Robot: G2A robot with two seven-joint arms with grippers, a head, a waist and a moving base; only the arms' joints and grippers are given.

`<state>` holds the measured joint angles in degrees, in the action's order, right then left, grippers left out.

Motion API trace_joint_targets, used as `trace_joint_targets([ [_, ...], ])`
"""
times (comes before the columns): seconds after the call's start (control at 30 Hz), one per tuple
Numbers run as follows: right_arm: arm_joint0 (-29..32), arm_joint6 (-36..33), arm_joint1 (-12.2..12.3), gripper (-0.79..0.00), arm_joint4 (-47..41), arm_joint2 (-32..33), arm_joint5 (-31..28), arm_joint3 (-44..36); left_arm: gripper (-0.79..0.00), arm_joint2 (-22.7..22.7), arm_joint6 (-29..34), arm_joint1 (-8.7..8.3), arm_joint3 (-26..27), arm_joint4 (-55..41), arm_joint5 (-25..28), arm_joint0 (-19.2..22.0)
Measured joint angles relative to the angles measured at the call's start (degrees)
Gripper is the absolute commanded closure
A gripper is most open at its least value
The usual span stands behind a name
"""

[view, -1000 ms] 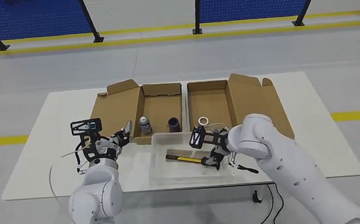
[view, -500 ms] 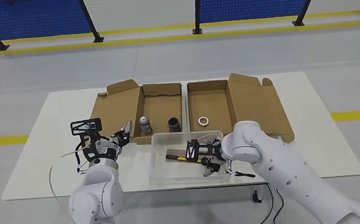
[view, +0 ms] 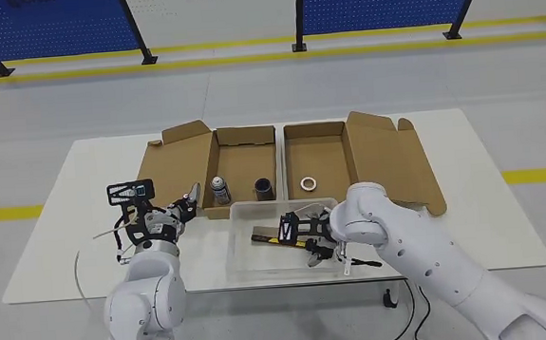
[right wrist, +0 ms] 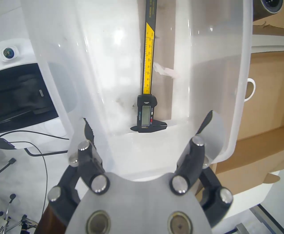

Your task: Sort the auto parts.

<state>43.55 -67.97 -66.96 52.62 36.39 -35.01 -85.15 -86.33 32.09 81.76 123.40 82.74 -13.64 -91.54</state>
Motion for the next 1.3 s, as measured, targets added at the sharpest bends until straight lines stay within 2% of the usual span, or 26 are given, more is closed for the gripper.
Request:
trace_joint_targets([
  [0.23, 0.0, 0.0, 0.0, -0.785, 0.2, 0.1, 0.1, 0.0, -0.785, 0.0, 0.0, 0.0, 0.0, 0.0, 0.0, 0.0],
  [0.37, 0.6, 0.5, 0.3, -0.785, 3.2, 0.6, 2.8, -1.5, -0.785, 0.0, 0.0, 0.0, 0.0, 0.0, 0.0, 0.0],
  [0.6, -0.1, -3.6, -0.6, -0.785, 5.2, -1.3, 7.9, -2.5, -0.785, 0.0, 0.0, 0.0, 0.0, 0.0, 0.0, 0.0],
  [0.67, -0.9, -5.0, -1.2, -0.64, 5.5, -2.3, 8.4, -1.2, -0.785, 0.0, 0.0, 0.0, 0.0, 0.0, 0.0, 0.0],
  [0.77, -2.3, -7.0, -2.2, -0.56, 5.8, -4.1, 9.0, 0.4, -0.785, 0.0, 0.0, 0.0, 0.0, 0.0, 0.0, 0.0],
  [0.87, -3.4, -7.2, -3.1, -0.529, 5.0, -5.4, 9.0, 2.3, -0.785, 0.0, 0.0, 0.0, 0.0, 0.0, 0.0, 0.0],
  [0.93, -4.2, -7.0, -3.7, -0.456, 4.8, -6.3, 8.5, 3.7, -0.785, 0.0, 0.0, 0.0, 0.0, 0.0, 0.0, 0.0],
  [1.07, -5.4, -6.4, -4.9, -0.443, 4.3, -8.0, 7.5, 6.3, -0.785, 0.0, 0.0, 0.0, 0.0, 0.0, 0.0, 0.0],
  [1.17, -6.0, -5.7, -5.9, -0.379, 4.1, -9.3, 6.6, 8.5, -0.785, 0.0, 0.0, 0.0, 0.0, 0.0, 0.0, 0.0],
  [1.3, -6.4, -4.3, -6.9, -0.388, 4.0, -10.6, 6.3, 11.1, -0.785, 0.0, 0.0, 0.0, 0.0, 0.0, 0.0, 0.0],
])
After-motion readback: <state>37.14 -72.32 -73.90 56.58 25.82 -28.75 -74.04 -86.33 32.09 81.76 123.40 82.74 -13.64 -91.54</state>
